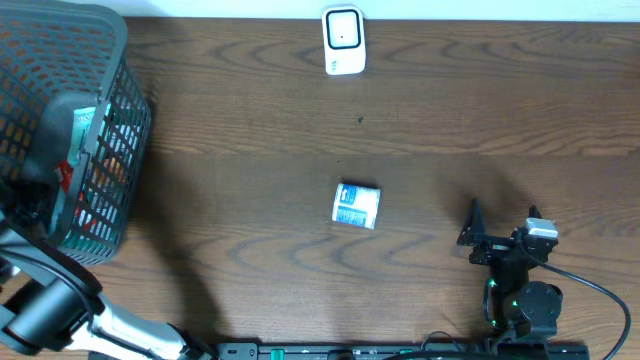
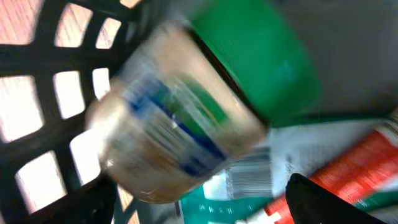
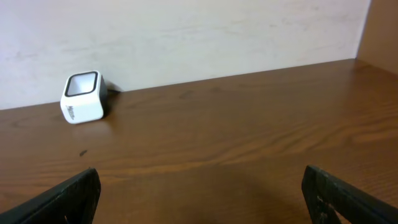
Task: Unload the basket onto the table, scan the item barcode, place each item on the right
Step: 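Close the left gripper around the green-lidded jar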
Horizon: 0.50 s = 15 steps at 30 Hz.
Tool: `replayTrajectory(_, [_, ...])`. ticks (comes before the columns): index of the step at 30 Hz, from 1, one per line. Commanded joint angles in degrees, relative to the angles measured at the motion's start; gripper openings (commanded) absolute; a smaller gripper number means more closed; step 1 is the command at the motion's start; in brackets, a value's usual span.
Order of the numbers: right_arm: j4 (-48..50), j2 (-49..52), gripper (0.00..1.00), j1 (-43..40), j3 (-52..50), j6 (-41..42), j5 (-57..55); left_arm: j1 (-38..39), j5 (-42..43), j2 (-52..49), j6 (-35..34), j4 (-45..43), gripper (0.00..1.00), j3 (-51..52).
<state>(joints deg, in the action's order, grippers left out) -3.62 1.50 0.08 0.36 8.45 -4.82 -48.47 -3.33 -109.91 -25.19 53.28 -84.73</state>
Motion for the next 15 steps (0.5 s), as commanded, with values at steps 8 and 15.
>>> replayTrajectory(8, [-0.20,0.00,0.99,0.46,-0.04,-0.83,-0.22,-0.20,3.15,1.64,0.52,-0.74,0.80,0.44])
replayTrajectory(15, [-0.20,0.00,0.99,0.46,-0.04,-0.83,-0.22,3.41,4.87,9.57,2.82,-3.19,0.81,0.44])
